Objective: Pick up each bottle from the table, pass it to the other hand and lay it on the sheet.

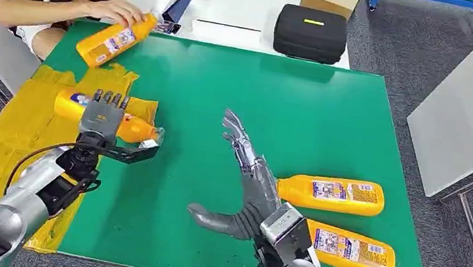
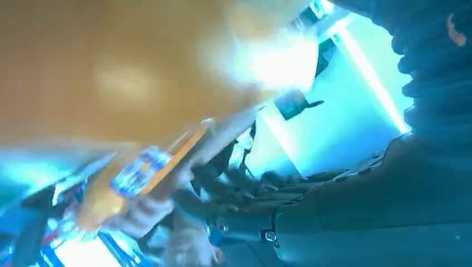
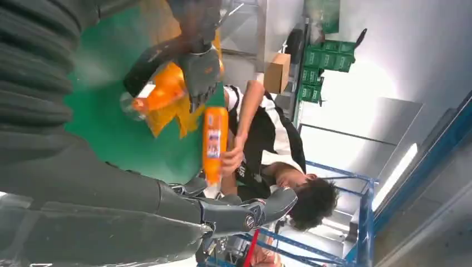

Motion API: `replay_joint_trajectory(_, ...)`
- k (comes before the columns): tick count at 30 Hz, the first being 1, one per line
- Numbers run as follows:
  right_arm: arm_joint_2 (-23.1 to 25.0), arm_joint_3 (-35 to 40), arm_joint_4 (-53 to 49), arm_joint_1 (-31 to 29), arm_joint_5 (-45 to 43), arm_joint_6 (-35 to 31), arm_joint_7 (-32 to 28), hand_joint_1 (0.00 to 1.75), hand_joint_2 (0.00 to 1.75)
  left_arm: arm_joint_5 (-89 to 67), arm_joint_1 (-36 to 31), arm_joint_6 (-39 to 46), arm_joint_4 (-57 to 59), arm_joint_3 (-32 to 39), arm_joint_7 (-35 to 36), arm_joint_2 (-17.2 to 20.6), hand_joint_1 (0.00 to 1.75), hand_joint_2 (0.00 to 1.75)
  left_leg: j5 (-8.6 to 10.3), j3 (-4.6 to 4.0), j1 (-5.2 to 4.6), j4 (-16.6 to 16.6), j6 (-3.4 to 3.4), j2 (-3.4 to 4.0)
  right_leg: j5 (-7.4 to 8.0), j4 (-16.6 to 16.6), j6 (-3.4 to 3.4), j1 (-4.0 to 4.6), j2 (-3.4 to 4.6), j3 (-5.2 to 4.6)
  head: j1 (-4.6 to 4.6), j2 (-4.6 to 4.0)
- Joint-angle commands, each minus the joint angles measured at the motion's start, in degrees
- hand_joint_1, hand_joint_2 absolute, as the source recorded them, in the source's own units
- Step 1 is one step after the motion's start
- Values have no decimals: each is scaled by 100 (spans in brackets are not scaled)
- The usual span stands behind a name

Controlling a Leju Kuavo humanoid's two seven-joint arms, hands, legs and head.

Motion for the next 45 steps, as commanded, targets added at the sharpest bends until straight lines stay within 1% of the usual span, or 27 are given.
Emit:
replay_joint_trajectory(1,147,-116,338,-159,35,0,93,0,175,-1,-165,32,545,181,-38,-117,0,0,-12,24,3,1,3,2,-9,-1,-25,5,7,21,0,0)
replay_joint_trajectory(12,191,-172,396,-225,49,9,123,0,175,-8,-120,133,513,356,-71,-141,0,0,-15,28,4,4,4,0,-11,1,-30,7,7,26,0,0)
replay_joint_trajectory(14,186,-170,392,-233,49,12,125,0,175,-8,-81,242,471,415,-40,-140,0,0,-6,14,2,-1,2,1,-3,-2,-18,3,5,12,0,0)
replay_joint_trajectory(15,178,-166,381,-233,49,16,129,0,175,-8,-77,279,460,423,-7,-138,0,0,-13,27,2,2,3,0,-10,0,-28,5,6,24,0,0)
replay_joint_trajectory(16,172,-164,374,-233,48,18,133,0,175,-8,-76,305,455,415,21,-137,0,0,-11,20,3,2,3,1,-7,-1,-23,6,6,18,0,0)
replay_joint_trajectory(17,162,-157,366,-230,44,23,143,0,175,-8,-74,362,443,433,68,-140,0,0,-21,38,3,6,5,-1,-17,3,-36,6,7,35,0,0)
replay_joint_trajectory(19,154,-155,364,-217,40,22,155,0,175,-8,-62,471,412,525,103,-151,0,0,-10,20,2,1,3,0,-7,-1,-22,4,5,19,0,0)
replay_joint_trajectory(20,144,-149,366,-210,38,22,159,0,175,-8,-48,569,380,592,117,-158,0,0,-20,36,3,5,5,0,-16,2,-34,6,8,34,0,0)
replay_joint_trajectory(22,119,-130,358,-193,28,0,166,0,175,-8,-3,915,252,720,117,-168,0,0,-10,20,2,1,3,-2,-8,-1,-22,4,3,20,0,0)
replay_joint_trajectory(23,117,-135,330,-175,24,-33,170,0,175,-8,31,1376,64,770,226,-165,0,0,-17,31,4,5,4,-2,-14,1,-31,7,5,30,0,0)
replay_joint_trajectory(24,111,-139,289,-151,27,-61,179,0,175,-8,22,1577,-66,741,313,-167,0,0,-13,26,2,2,4,-2,-10,0,-28,5,4,24,0,0)
replay_joint_trajectory(25,100,-138,249,-129,30,-76,188,0,175,-8,9,1701,-250,615,478,-139,0,0,-9,18,1,1,3,-4,-8,0,-23,3,1,18,0,0)
replay_joint_trajectory(26,91,-138,210,-103,36,-103,209,0,175,-8,9,1775,-591,397,722,-67,0,0,-18,29,6,7,4,-10,-16,3,-35,9,-2,31,0,0)
replay_joint_trajectory(28,84,-150,163,-60,43,-141,230,0,175,-8,14,1840,-1145,135,1012,49,0,0,-7,8,5,6,3,-13,-9,3,-23,7,-9,10,0,0)
replay_joint_trajectory(29,87,-159,144,-34,48,-163,236,0,175,-8,30,1891,-1535,14,1152,145,0,175,-18,23,7,14,4,-19,-20,10,-37,10,-11,26,0,0)
replay_joint_trajectory(31,80,-169,125,1,75,-232,232,0,175,-8,163,2032,-2270,-3,1156,262,0,175,-10,11,6,8,3,-12,-10,4,-27,9,-7,13,0,0)
replay_joint_trajectory(32,70,-172,126,13,87,-266,224,0,175,-8,353,2116,-2644,349,809,161,0,175,-4,2,5,3,2,-6,-3,0,-18,6,-3,3,0,0)
replay_joint_trajectory(33,51,-173,126,18,99,-311,210,0,175,230,550,2187,-2949,915,54,-59,0,175,-14,15,5,9,4,-9,-13,6,-30,7,-2,16,0,0)
replay_joint_trajectory(34,23,-192,115,25,132,-397,175,0,175,1055,738,2149,-3328,1355,-970,-302,0,175,-8,11,2,2,4,-11,-8,-1,-21,4,-6,15,2,0)
replay_joint_trajectory(36,10,-201,107,25,131,-392,176,0,175,999,792,2048,-3469,1442,-1029,-354,0,175,-12,17,1,3,6,-12,-11,-2,-23,3,-7,21,-2,0)
replay_joint_trajectory(38,10,-246,32,52,242,-549,135,0,175,1331,945,2193,-3817,1553,-1582,-475,0,175,-6,7,0,1,4,-10,-6,-3,-16,2,-7,10,0,0)
replay_joint_trajectory(39,-4,-260,-16,63,368,-667,121,0,175,1533,1011,2198,-3971,1558,-1743,-522,0,175,-16,19,0,7,6,-13,-16,1,-27,3,-8,24,0,0)
replay_joint_trajectory(40,-20,-269,-95,89,632,-877,124,0,175,1819,1091,2148,-4162,1542,-1929,-552,0,175,-11,11,1,5,5,-6,-9,-1,-21,3,-1,14,0,0)
replay_joint_trajectory(41,-66,-268,-228,115,1098,-1199,173,0,175,2256,1220,2058,-4434,1534,-2131,-597,0,175,-22,27,0,10,7,-6,-18,4,-32,3,2,28,0,0)
replay_joint_trajectory(43,-137,-296,-407,151,1935,-1726,243,0,175,3050,1404,1823,-4749,1566,-2469,-694,0,175,-13,12,-2,3,3,-6,-9,0,-22,2,-3,12,0,0)
replay_joint_trajectory(44,-231,-323,-619,203,2994,-2143,504,0,175,3901,1619,1483,-5093,1598,-2816,-741,0,175,-12,12,-1,2,3,-6,-9,-1,-20,2,-3,11,-2,0)
replay_joint_trajectory(45,-296,-369,-762,245,3507,-2251,663,0,175,4287,1735,1324,-5252,1607,-2955,-767,0,175,-18,19,2,7,4,-13,-15,1,-26,5,-8,22,-2,0)
